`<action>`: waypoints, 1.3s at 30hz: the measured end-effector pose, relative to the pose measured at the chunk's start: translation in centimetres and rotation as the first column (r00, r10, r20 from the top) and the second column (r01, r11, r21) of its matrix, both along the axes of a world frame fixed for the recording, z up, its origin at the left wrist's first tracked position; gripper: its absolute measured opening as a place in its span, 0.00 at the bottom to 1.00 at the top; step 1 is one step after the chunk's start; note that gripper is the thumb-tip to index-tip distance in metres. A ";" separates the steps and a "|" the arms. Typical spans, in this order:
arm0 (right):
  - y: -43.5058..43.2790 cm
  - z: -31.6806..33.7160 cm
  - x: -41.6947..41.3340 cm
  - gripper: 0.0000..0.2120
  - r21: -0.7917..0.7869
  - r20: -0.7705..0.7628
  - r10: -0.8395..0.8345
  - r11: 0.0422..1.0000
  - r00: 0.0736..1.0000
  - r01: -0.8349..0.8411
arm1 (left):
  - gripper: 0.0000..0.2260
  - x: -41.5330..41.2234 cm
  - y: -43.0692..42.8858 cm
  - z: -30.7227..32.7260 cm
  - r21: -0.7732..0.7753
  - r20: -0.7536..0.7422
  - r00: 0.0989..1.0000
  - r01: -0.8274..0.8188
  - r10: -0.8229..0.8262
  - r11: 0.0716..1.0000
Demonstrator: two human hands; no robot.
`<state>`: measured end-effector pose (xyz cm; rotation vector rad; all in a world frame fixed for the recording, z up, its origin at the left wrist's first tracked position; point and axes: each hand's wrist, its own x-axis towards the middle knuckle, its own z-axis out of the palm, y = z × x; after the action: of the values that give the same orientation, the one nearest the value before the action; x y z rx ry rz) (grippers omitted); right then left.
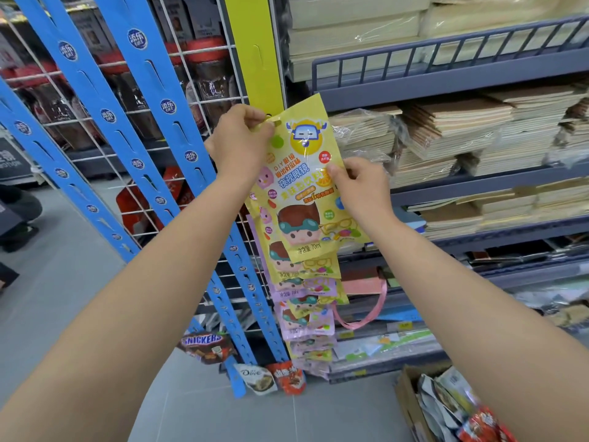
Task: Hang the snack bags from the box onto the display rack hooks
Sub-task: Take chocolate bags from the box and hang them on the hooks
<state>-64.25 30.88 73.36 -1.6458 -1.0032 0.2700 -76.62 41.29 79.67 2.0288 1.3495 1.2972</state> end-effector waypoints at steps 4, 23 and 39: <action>0.1 0.4 -0.1 0.20 0.013 0.001 -0.009 1.000 1.000 0.009 | 0.04 -0.7 0.0 1.2 0.032 -0.172 0.985 0.004 0.001 0.999; 1.3 0.5 -1.1 0.18 -0.104 -0.011 -0.143 0.985 0.990 0.141 | 0.14 0.2 1.7 4.8 -0.238 -0.418 0.906 -0.031 -0.074 0.971; 1.3 1.2 -1.4 0.15 -0.019 0.202 -0.251 0.965 0.947 0.260 | 0.12 1.2 -0.1 3.9 -0.407 -0.121 0.989 -0.123 0.080 0.905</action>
<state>-65.66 32.22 74.52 -1.8500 -0.9220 -0.0474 -75.44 41.23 83.56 1.7661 1.6359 0.8576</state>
